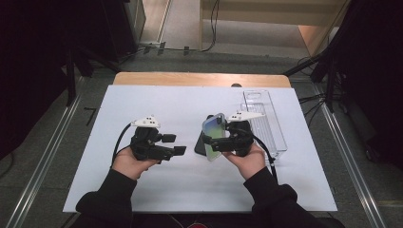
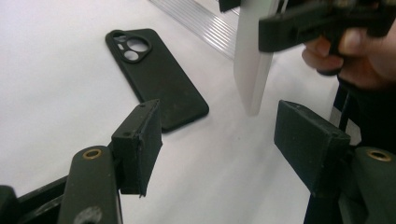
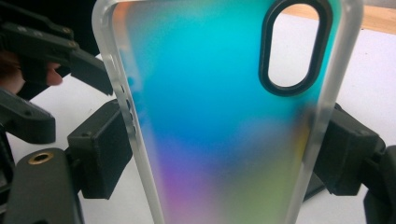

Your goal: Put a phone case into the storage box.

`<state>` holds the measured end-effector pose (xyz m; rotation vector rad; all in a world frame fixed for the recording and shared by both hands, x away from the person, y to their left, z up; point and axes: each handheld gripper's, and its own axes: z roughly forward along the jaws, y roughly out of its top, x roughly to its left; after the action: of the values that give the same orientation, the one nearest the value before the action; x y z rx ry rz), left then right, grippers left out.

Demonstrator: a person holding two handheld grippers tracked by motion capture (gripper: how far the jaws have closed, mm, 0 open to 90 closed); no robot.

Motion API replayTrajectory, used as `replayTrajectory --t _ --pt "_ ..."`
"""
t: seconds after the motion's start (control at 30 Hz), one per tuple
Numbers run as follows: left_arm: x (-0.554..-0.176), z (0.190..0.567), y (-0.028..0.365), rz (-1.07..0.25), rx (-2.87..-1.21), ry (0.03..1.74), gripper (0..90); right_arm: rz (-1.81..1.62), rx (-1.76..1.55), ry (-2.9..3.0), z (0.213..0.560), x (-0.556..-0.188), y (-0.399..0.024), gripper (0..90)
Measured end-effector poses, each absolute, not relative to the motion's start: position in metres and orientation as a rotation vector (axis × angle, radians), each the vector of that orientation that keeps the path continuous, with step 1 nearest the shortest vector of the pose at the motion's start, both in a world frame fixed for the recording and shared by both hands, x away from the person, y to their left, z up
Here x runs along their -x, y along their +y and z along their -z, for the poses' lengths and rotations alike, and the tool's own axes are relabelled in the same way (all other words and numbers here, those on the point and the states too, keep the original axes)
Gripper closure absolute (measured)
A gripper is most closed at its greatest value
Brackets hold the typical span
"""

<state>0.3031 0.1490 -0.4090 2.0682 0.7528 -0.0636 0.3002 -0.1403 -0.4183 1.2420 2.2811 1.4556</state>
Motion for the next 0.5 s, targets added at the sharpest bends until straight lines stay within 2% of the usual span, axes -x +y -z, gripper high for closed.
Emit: replayTrajectory --t 0.07,0.5 --pt "-0.301 0.414 0.151 0.052 -2.084 0.739 28.2 -1.457 -1.236 2.284 0.417 -0.300 -0.142 15.0" --pt "-0.288 0.441 0.168 0.030 -2.159 0.687 28.2 -1.462 -1.190 2.323 0.410 -0.302 -0.154 15.0"
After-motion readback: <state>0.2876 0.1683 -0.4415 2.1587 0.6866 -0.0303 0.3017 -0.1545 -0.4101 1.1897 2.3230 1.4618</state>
